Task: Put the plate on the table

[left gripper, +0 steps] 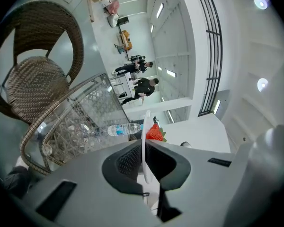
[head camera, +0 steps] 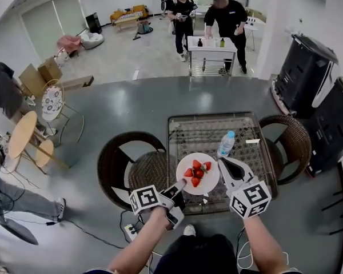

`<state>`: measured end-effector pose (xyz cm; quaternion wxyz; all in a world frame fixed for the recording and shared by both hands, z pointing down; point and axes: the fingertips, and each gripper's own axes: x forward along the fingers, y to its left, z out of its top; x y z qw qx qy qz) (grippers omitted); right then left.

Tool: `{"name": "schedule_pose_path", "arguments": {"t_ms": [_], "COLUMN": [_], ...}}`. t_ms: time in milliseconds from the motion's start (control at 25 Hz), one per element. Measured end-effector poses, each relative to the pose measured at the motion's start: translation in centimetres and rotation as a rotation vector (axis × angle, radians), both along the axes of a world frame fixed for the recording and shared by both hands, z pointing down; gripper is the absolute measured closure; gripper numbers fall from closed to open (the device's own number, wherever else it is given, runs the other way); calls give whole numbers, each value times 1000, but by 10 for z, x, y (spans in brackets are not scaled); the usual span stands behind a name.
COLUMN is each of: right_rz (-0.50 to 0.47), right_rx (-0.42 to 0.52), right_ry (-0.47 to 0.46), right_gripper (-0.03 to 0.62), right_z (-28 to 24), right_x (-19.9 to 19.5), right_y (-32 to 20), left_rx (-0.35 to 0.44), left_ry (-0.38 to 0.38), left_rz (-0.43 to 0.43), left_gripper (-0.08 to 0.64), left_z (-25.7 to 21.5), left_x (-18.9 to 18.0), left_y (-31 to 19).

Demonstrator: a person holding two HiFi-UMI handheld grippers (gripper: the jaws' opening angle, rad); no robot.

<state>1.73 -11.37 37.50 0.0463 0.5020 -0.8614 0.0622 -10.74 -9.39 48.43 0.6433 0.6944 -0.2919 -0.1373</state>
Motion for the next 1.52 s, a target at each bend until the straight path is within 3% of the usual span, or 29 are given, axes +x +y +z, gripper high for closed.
{"name": "schedule_pose_path", "arguments": {"t_ms": [1040,1520], "right_rz": [-125,-131], "right_rx": [-50,-108], "right_ry": [-40,-52], "right_gripper": [588,587], "right_z": [28,63], "right_x": [16,22], "right_y": [-65,-91], "left_rx": [-37,-103], "left_ry": [-46,-37], "left_rz": [-122,-183], "left_gripper": [545,545], "left_z": [29,91], "left_x": [7,-2], "left_y": [-56,-96]}}
